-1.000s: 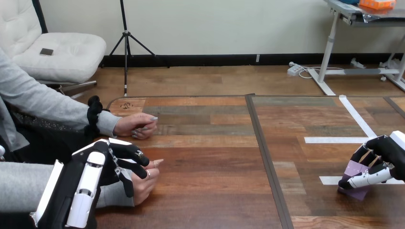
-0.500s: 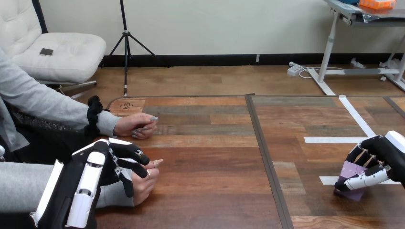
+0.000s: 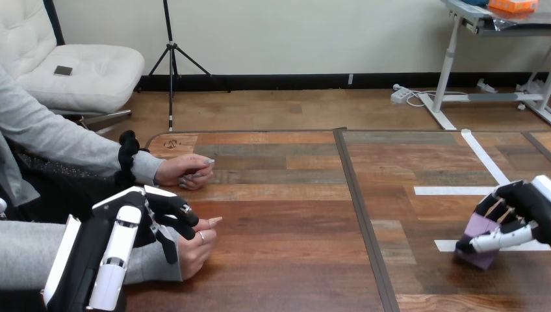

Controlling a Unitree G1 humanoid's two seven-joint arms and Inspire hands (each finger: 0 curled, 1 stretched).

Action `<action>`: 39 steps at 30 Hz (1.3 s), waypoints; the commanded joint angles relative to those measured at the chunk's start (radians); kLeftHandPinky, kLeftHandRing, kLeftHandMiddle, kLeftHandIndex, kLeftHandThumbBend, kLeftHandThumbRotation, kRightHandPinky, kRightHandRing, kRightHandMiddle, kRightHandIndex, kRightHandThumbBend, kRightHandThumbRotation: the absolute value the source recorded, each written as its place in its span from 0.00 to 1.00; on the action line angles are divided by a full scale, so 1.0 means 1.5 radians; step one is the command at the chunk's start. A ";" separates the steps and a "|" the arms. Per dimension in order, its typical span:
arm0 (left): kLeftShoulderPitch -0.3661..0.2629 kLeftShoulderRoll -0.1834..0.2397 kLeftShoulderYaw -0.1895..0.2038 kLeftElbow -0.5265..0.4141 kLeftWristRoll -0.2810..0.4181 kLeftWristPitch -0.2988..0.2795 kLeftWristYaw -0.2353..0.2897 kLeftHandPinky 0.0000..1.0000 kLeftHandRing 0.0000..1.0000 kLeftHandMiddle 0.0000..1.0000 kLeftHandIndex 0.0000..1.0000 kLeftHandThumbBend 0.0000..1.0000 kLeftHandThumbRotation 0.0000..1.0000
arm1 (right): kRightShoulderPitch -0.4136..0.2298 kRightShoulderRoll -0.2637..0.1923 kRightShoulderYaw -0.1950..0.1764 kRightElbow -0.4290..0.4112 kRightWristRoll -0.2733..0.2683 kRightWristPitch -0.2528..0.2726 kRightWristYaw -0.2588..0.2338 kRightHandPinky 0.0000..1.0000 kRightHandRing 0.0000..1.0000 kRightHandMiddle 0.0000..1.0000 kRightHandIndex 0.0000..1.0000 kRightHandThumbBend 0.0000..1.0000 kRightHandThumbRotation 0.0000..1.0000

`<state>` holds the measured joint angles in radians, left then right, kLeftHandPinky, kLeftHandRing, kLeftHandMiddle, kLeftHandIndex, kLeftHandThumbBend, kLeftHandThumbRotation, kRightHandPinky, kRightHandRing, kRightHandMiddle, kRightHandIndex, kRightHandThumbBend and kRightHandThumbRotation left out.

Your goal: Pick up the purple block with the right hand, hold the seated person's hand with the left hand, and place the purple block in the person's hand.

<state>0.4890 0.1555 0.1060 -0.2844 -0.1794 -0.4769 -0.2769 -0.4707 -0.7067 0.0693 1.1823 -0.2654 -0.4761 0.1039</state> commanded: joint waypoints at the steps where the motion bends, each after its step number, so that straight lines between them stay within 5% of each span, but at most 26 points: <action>1: -0.047 -0.006 0.008 0.009 0.008 -0.023 0.011 0.23 0.43 0.49 0.45 0.00 0.99 | -0.022 0.010 -0.030 -0.034 0.035 -0.026 0.006 0.31 0.36 0.40 0.41 0.90 0.00; 16: -0.043 0.003 0.008 0.008 0.016 -0.009 0.023 0.23 0.45 0.51 0.46 0.00 0.97 | -0.013 0.029 -0.055 -0.033 0.076 -0.042 0.004 0.32 0.37 0.41 0.42 0.88 0.00; 33: -0.041 0.008 0.007 0.003 0.014 0.008 0.020 0.25 0.47 0.52 0.47 0.02 0.92 | 0.009 0.084 -0.112 -0.044 0.159 -0.058 -0.001 0.33 0.36 0.40 0.41 0.89 0.00; 39: -0.044 0.009 0.009 0.009 0.020 0.000 0.019 0.25 0.47 0.52 0.47 0.01 0.90 | 0.015 0.104 -0.137 -0.036 0.193 -0.080 0.020 0.34 0.37 0.40 0.41 0.88 0.00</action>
<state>0.4690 0.1567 0.1074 -0.2747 -0.1553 -0.4666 -0.2491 -0.4185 -0.5855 -0.0905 1.1737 -0.0191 -0.5470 0.1233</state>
